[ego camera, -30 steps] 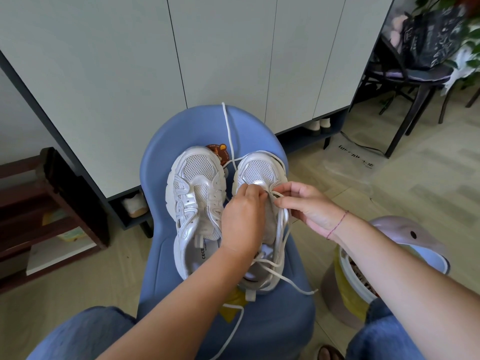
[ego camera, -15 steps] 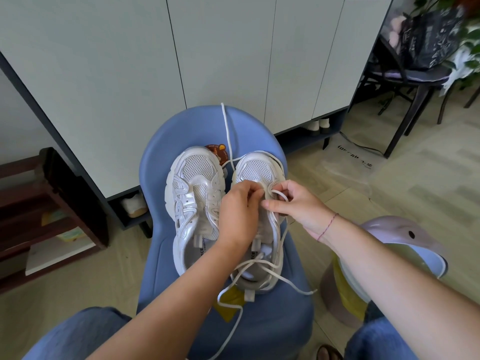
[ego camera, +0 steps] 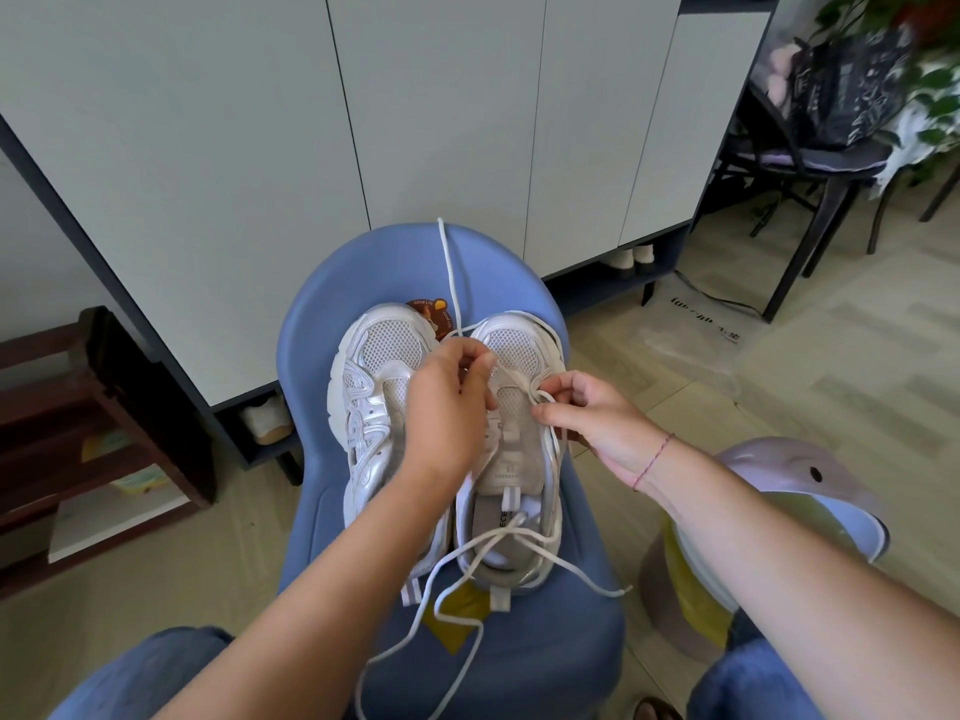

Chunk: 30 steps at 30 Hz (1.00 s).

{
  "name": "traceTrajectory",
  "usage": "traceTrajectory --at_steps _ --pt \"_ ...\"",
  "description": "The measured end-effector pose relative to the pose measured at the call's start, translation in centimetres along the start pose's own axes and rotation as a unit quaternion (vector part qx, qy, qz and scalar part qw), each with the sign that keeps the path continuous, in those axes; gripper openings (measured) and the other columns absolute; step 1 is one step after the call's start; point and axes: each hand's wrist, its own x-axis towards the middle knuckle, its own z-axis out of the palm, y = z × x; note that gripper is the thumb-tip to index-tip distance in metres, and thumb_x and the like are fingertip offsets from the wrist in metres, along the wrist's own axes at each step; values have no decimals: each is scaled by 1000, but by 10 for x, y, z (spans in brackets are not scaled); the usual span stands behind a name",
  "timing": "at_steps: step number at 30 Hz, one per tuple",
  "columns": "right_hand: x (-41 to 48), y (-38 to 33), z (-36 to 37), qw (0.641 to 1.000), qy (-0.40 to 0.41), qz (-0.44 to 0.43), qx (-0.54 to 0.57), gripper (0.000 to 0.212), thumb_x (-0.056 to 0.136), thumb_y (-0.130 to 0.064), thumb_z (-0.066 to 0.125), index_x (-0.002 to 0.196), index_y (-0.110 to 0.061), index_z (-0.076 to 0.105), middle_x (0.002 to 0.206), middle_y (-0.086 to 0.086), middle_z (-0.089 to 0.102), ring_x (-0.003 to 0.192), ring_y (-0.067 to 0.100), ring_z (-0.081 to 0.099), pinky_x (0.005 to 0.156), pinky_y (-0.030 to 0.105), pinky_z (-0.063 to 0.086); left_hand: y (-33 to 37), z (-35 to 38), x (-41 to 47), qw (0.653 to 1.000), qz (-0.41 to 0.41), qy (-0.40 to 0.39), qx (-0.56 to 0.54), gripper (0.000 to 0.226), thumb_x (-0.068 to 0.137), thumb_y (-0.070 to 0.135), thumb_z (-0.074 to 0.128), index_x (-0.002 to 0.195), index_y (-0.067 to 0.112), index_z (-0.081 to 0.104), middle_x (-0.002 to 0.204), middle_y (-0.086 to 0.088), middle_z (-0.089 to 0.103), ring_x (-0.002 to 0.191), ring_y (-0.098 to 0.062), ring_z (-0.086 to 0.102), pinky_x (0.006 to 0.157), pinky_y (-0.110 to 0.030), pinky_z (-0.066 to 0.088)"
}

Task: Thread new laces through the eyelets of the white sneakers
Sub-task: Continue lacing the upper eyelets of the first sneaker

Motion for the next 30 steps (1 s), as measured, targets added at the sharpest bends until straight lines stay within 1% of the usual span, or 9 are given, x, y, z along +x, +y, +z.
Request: traceTrajectory --at_steps 5,9,11,15,17,19,23,26,30 --pt "-1 0 -1 1000 -1 4 6 29 80 -1 67 107 -4 57 89 10 50 79 16 49 69 24 45 9 -37 15 996 -17 85 -13 18 98 16 50 82 21 56 57 -1 57 41 -1 45 47 -13 40" --pt "0 0 -1 1000 -3 6 7 28 80 -1 67 106 -6 58 86 7 49 73 13 50 67 22 46 2 -77 32 983 -47 175 -24 11 98 17 49 93 11 57 60 -3 56 40 -2 45 45 -13 39" --pt "0 0 0 1000 0 6 8 28 80 -1 67 107 -5 57 83 5 50 68 10 52 64 21 45 -6 -91 36 977 -73 199 19 13 98 18 49 96 10 58 62 -1 56 44 -4 47 45 -11 38" --pt "-2 0 1 1000 0 6 7 30 82 -2 66 110 -4 57 83 4 52 64 8 53 59 18 45 -15 -83 28 978 -66 131 150 15 95 25 55 100 11 61 87 -1 63 67 -12 60 62 -26 40" --pt "-2 0 2 1000 2 4 6 30 82 -2 66 110 -3 57 83 3 53 65 8 53 60 19 45 -12 -69 21 977 -8 108 183 23 93 31 60 111 17 58 110 6 55 74 -9 56 72 -27 38" --pt "-2 0 2 1000 5 2 5 29 82 -2 66 109 -5 57 82 2 53 65 8 53 61 20 44 -7 -55 17 970 74 86 214 30 89 33 66 115 19 60 115 7 53 85 -12 54 78 -29 40" --pt "-3 -1 4 1000 10 2 10 27 82 -1 66 106 -6 57 79 1 53 65 8 53 61 20 44 -13 -26 11 916 224 -27 330 36 74 42 70 102 20 71 101 3 69 94 -26 56 78 -36 39" --pt "-3 -1 4 1000 12 2 12 26 82 -1 66 105 -8 57 79 0 54 66 8 54 62 20 44 -21 -10 7 901 241 -59 356 28 73 38 73 96 21 73 96 6 68 91 -25 55 75 -34 30" --pt "-4 -2 4 1000 10 4 11 23 82 -1 66 101 -10 57 79 0 55 65 8 54 58 17 45 -24 -7 13 909 248 -63 330 14 70 30 73 74 16 72 77 2 64 74 -26 56 67 -38 42"
